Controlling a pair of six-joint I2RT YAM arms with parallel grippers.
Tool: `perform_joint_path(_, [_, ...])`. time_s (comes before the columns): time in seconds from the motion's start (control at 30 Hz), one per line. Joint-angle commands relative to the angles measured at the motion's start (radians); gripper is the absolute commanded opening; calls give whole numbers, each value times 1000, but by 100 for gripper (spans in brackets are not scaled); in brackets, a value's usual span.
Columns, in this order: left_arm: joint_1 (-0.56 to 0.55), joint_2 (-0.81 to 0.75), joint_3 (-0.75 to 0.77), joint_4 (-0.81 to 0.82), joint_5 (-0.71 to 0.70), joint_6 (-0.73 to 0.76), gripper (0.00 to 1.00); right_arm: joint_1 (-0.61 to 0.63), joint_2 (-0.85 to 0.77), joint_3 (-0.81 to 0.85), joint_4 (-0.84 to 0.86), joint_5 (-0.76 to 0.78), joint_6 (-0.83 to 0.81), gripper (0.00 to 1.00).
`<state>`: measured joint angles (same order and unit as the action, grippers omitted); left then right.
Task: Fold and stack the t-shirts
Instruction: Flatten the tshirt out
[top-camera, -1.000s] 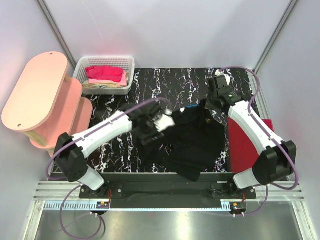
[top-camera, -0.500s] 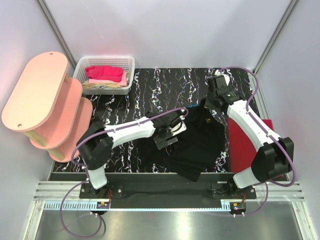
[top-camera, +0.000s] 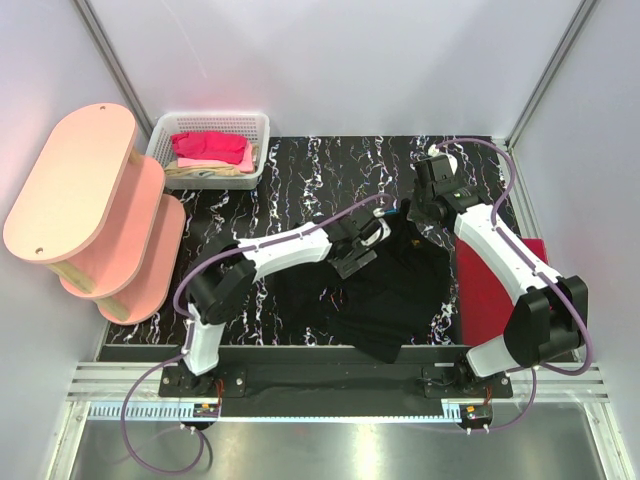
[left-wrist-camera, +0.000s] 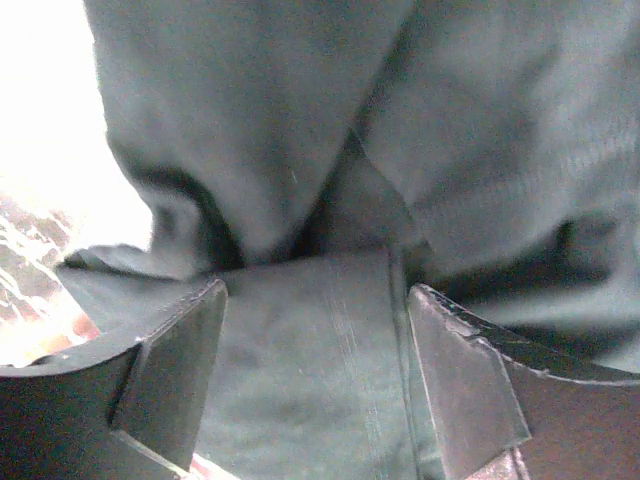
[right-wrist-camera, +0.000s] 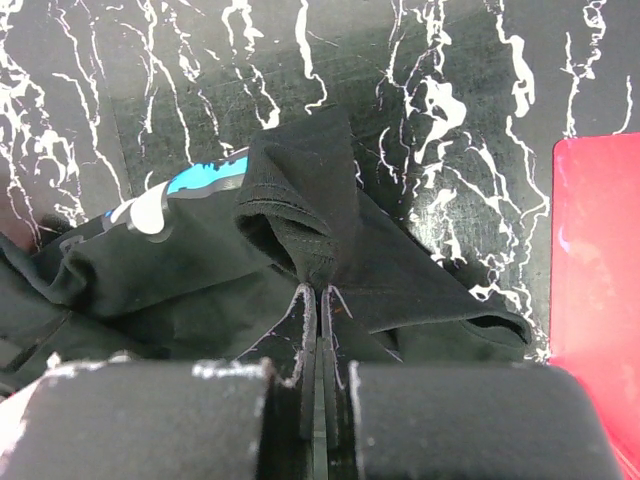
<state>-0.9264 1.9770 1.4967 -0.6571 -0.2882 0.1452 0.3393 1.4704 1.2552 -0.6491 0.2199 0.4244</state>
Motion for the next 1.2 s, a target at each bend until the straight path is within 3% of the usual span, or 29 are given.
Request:
perform_joint_path(0.0, [18, 43, 71, 25, 14, -35, 74, -2, -36, -7, 34, -22, 19, 0])
perform_joint_path(0.1, [32, 62, 66, 25, 18, -30, 57, -3, -42, -4, 35, -24, 14, 0])
perform_joint_path(0.13, [37, 63, 63, 24, 21, -27, 46, -3, -44, -4, 34, -24, 14, 0])
perform_joint_path(0.23, [61, 56, 51, 24, 20, -19, 28, -3, -55, -5, 34, -19, 10, 0])
perform_joint_path(0.4, [95, 11, 36, 11, 11, -7, 11, -3, -64, 0, 34, -31, 5, 0])
perform_joint_path(0.47, [101, -18, 30, -1, -5, -4, 0, -2, -68, 1, 31, -31, 2, 0])
perform_joint_path(0.9, [265, -553, 109, -263, 18, 100, 0, -3, -179, 127, -72, 55, -52, 0])
perform_joint_path(1.17, [290, -898, 74, -429, 1, 162, 0, -3, -401, 206, -206, 15, -7, 0])
